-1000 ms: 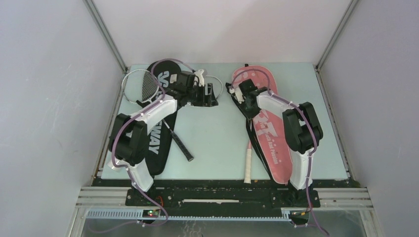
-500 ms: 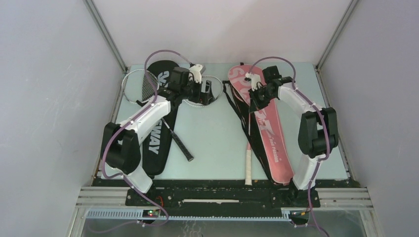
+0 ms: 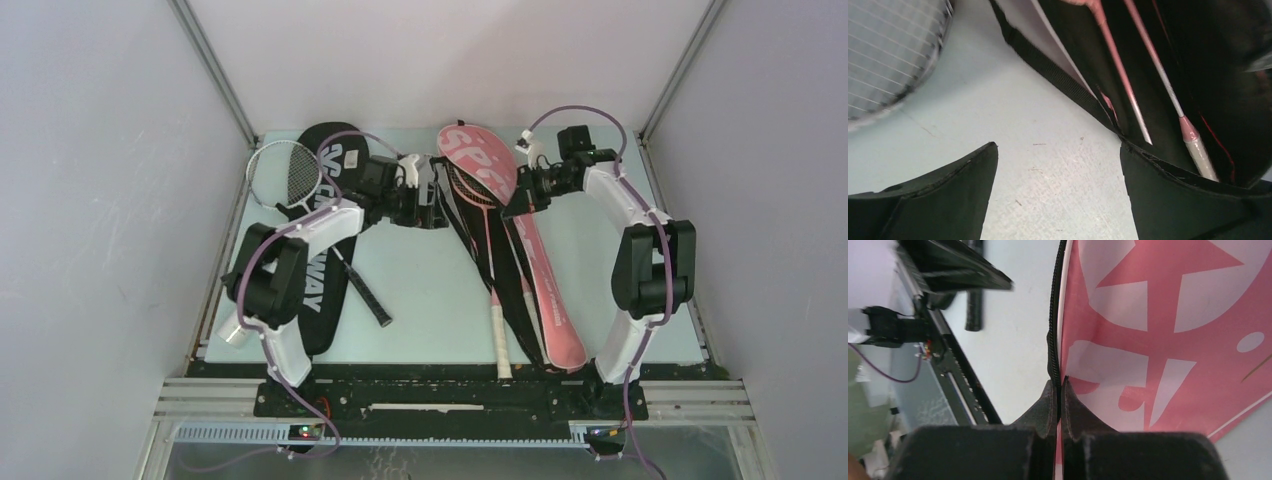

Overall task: Pack up the badminton gear
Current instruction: Adjust the racket bag at the center of the board.

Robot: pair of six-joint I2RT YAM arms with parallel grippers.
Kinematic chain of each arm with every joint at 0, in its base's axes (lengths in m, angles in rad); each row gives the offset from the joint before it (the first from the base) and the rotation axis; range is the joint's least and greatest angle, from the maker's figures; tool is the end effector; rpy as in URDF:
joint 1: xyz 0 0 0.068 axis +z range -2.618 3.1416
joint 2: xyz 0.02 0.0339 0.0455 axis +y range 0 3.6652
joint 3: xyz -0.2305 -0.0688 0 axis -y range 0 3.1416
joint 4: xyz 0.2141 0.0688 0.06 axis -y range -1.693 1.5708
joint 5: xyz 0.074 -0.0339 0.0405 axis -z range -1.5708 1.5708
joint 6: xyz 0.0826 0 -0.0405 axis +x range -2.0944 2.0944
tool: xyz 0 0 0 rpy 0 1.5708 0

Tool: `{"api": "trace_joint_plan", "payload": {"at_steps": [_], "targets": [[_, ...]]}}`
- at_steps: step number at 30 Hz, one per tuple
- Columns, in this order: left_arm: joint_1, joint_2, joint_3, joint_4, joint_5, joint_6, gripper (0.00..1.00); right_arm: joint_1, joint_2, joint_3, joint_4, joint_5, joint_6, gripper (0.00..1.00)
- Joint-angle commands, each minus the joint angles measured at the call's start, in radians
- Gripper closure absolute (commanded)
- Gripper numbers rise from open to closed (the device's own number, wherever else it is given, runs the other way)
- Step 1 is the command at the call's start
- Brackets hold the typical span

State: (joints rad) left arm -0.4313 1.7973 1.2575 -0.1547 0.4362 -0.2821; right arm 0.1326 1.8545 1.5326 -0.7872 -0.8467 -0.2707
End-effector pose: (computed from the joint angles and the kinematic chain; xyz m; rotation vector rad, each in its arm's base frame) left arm 0.3494 -0.1992 0.1843 0.4139 2.2996 -0.8628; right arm 0.3526 0.1095 0.2087 -0.7402 2.3335 1.0549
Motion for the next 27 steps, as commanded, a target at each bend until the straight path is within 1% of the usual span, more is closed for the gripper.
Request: {"api": "trace_joint_plan", "payload": {"at_steps": [1, 5, 11, 15, 18, 21, 23, 24, 27], "targets": [[-0.049, 0.045, -0.016, 0.097, 0.056, -0.107, 0.06, -0.041, -0.022, 0.055, 0.027, -0.237, 0.109, 1.0], [-0.089, 0.088, 0.006, 0.14, 0.011, -0.162, 0.08, -0.071, 0.005, 0.052, 0.057, -0.319, 0.162, 1.0], [-0.111, 0.202, 0.089, 0.133, -0.028, -0.201, 0.08, -0.085, 0.012, 0.048, 0.059, -0.355, 0.174, 1.0], [-0.114, 0.284, 0.174, 0.113, -0.012, -0.222, 0.08, -0.099, 0.01, 0.037, 0.064, -0.384, 0.183, 1.0], [-0.119, 0.336, 0.225, 0.131, 0.025, -0.261, 0.1, -0.105, 0.009, 0.026, 0.062, -0.391, 0.181, 1.0], [-0.126, 0.377, 0.258, 0.184, 0.072, -0.303, 0.16, -0.106, 0.012, 0.016, 0.058, -0.391, 0.174, 1.0], [-0.13, 0.393, 0.268, 0.205, 0.088, -0.328, 0.22, -0.106, 0.012, 0.01, 0.057, -0.39, 0.17, 1.0], [-0.131, 0.396, 0.265, 0.22, 0.093, -0.341, 0.26, -0.107, 0.011, 0.007, 0.056, -0.389, 0.168, 1.0], [-0.131, 0.389, 0.24, 0.261, 0.108, -0.371, 0.45, -0.108, 0.009, 0.002, 0.05, -0.379, 0.159, 1.0]]}}
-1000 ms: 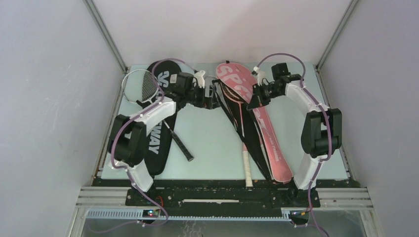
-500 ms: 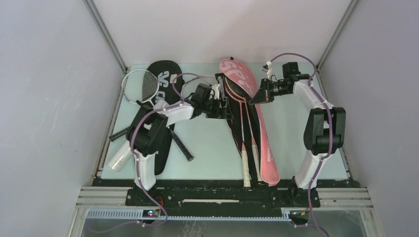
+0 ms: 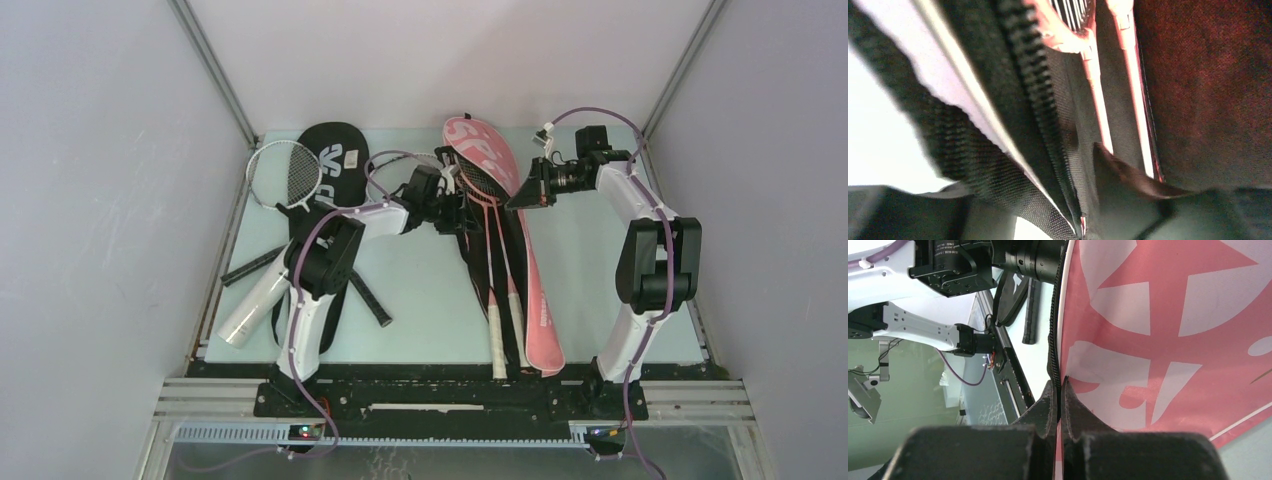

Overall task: Pack up the badminton gear
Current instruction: Adjust the racket bag at the center of the board.

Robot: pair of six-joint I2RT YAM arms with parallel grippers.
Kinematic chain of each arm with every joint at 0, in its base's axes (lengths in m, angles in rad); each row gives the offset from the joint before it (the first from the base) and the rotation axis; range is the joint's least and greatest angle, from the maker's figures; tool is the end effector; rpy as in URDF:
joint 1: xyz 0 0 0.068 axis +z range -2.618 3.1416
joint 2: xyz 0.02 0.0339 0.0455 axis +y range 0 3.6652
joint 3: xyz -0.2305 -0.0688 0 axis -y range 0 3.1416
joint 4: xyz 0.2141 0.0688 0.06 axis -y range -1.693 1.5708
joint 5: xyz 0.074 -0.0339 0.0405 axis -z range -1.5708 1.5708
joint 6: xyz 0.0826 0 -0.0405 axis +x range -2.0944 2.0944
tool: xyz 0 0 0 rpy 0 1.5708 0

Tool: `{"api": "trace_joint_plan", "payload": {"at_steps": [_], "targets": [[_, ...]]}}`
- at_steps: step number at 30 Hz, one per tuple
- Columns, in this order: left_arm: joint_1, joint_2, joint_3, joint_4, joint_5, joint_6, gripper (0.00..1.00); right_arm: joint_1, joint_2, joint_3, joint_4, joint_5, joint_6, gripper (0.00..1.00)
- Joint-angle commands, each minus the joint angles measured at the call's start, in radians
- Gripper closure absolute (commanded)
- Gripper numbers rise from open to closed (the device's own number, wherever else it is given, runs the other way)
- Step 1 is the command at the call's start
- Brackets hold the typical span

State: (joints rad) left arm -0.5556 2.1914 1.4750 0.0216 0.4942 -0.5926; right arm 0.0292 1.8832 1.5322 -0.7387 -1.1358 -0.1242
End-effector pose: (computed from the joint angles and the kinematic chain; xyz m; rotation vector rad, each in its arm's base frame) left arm 0.3766 -0.2799 0.1117 0.2413 2.4270 -1.1291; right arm 0.3605 0.0855 0.2191 -0.5254 2.2243 1.4127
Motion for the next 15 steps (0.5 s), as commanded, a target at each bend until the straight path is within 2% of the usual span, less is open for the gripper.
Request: {"api": "trace_joint_plan", "payload": {"at_steps": [1, 3, 4, 6, 10, 15], "targets": [[-0.006, -0.01, 0.015, 0.091, 0.057, -0.061, 0.52, -0.007, -0.022, 0.001, -0.001, -0.085, 0.01, 1.0], [-0.003, -0.018, 0.011, 0.099, 0.084, -0.062, 0.71, -0.009, -0.021, -0.003, -0.003, -0.057, 0.009, 1.0], [0.0, -0.024, 0.01, 0.101, 0.091, -0.061, 0.75, -0.008, -0.022, -0.004, -0.002, -0.045, 0.01, 1.0], [0.008, -0.048, 0.005, 0.097, 0.104, -0.057, 0.99, -0.01, -0.027, -0.005, -0.001, 0.021, 0.017, 1.0], [0.028, -0.139, -0.03, 0.06, 0.117, -0.047, 1.0, -0.021, -0.045, -0.001, 0.015, 0.142, 0.06, 1.0], [0.061, -0.253, -0.041, -0.081, 0.141, -0.098, 1.0, -0.021, -0.071, 0.038, -0.032, 0.265, 0.042, 0.96]]}}
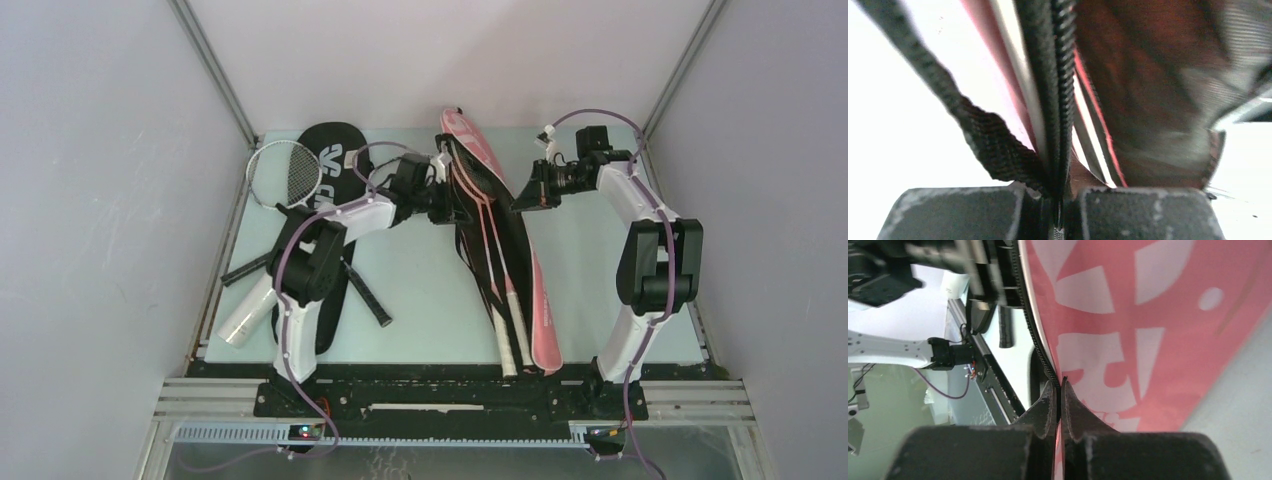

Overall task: Pack up the badminton gear
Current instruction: Adjust the racket bag at the center of the board.

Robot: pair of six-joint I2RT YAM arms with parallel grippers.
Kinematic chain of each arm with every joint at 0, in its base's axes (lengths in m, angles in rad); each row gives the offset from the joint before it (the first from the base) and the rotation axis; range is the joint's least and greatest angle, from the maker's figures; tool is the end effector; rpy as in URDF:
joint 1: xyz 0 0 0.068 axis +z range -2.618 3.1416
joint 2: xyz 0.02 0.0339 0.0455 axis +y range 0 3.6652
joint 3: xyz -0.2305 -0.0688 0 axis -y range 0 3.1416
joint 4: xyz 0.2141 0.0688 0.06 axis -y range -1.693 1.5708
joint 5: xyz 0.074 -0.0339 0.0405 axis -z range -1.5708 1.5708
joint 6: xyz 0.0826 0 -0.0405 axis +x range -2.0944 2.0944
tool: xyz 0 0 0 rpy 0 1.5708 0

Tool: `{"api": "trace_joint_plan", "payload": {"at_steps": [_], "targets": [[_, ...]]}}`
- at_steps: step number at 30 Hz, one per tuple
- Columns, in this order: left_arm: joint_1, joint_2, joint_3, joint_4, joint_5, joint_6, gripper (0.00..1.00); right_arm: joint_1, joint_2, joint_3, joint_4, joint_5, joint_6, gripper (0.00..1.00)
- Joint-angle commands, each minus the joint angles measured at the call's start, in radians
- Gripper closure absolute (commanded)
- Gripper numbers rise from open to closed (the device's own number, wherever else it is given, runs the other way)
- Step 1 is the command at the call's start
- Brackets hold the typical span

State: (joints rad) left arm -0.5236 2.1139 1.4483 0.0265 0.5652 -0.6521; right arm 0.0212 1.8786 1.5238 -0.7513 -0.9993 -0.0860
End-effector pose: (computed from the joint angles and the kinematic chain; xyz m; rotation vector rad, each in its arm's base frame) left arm 0.3762 -0.2683 0.1401 0.1933 2.3894 -1.2345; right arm 0.3631 0.0772 0.2090 -0.4319 2.3462 1.2727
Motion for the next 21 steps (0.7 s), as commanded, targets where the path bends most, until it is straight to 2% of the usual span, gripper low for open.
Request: {"api": "trace_joint_plan", "payload": {"at_steps": [1, 6, 12, 18, 20, 21], "targets": [[0.038, -0.201, -0.026, -0.094, 0.069, -0.066, 1.0, -0.013, -0.071, 0.053, -0.028, 0.144, -0.002, 0.94], [0.064, -0.293, -0.051, -0.121, 0.079, -0.202, 1.0, 0.002, -0.073, 0.089, -0.093, 0.186, -0.04, 0.88], [0.077, -0.331, -0.083, -0.127, 0.096, -0.29, 1.0, 0.035, -0.083, 0.085, -0.155, 0.196, -0.11, 0.81], [0.077, -0.302, -0.048, -0.107, 0.123, -0.279, 1.0, 0.053, -0.113, 0.044, -0.159, 0.231, -0.144, 0.8], [0.079, -0.294, -0.036, -0.11, 0.116, -0.259, 1.0, 0.05, -0.134, 0.026, -0.165, 0.249, -0.158, 0.76], [0.079, -0.288, -0.029, -0.114, 0.112, -0.246, 1.0, 0.048, -0.15, 0.013, -0.166, 0.26, -0.168, 0.71]]}}
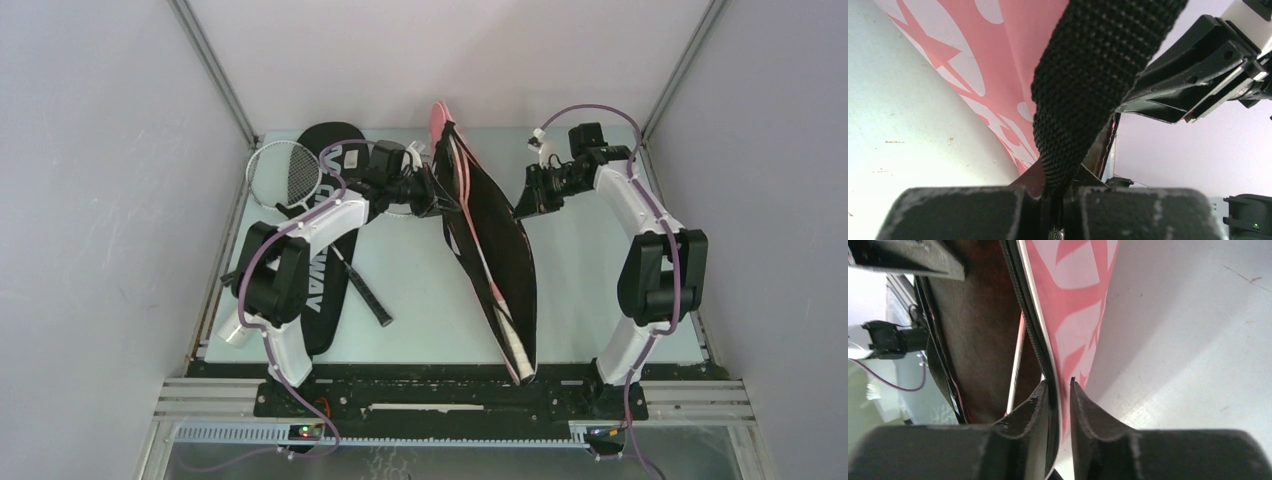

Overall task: Pack up the badminton gear
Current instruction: Adjust the racket bag at the center of the board.

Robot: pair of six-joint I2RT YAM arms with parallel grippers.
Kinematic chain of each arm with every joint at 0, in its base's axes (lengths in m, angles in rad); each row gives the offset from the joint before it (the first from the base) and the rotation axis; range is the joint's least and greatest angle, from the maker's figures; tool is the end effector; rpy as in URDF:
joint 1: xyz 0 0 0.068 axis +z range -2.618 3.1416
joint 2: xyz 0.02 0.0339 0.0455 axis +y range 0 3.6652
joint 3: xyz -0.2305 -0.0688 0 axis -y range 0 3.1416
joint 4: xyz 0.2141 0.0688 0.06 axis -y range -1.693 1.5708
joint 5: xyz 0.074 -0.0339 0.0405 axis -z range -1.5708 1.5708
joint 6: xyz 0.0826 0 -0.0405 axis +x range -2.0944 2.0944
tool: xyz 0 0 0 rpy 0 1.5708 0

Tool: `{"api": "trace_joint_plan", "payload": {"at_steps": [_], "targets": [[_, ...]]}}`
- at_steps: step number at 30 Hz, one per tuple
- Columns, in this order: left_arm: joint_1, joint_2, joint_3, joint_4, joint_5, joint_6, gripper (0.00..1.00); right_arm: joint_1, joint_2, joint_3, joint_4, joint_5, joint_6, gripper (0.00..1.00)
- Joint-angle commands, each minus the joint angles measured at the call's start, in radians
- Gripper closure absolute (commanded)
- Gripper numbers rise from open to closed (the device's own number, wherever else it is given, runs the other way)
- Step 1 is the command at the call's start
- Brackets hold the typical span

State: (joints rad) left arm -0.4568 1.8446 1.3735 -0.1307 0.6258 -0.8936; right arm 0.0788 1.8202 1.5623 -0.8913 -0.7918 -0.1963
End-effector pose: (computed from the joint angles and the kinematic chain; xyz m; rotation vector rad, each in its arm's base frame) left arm 0.3525 -0.2271 0.2119 -0.1203 2.4161 -1.3868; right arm 0.3475 0.0864 0.2198 -0.5647 2.4478 1.0126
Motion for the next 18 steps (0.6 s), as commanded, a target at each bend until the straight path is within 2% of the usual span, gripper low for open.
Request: {"api": "trace_joint_plan", "payload": {"at_steps": [1, 5, 7, 12, 18], "targets": [[0.012, -0.013, 0.054, 0.042, 0.052, 0.003, 1.0, -0.012, -0.114, -0.042, -0.027, 0.064, -0.068, 0.64], [0.012, 0.016, 0.081, 0.067, 0.075, 0.024, 1.0, -0.02, -0.25, -0.149, 0.009, 0.094, -0.113, 0.4], [0.012, 0.024, 0.093, 0.07, 0.09, 0.04, 1.0, -0.019, -0.326, -0.216, 0.03, 0.091, -0.14, 0.35], [0.016, 0.015, 0.1, 0.07, 0.103, 0.083, 1.0, 0.011, -0.489, -0.369, 0.022, 0.036, -0.256, 0.34], [0.019, 0.022, 0.131, 0.072, 0.116, 0.094, 1.0, 0.126, -0.642, -0.52, 0.008, 0.0, -0.344, 0.33]]}}
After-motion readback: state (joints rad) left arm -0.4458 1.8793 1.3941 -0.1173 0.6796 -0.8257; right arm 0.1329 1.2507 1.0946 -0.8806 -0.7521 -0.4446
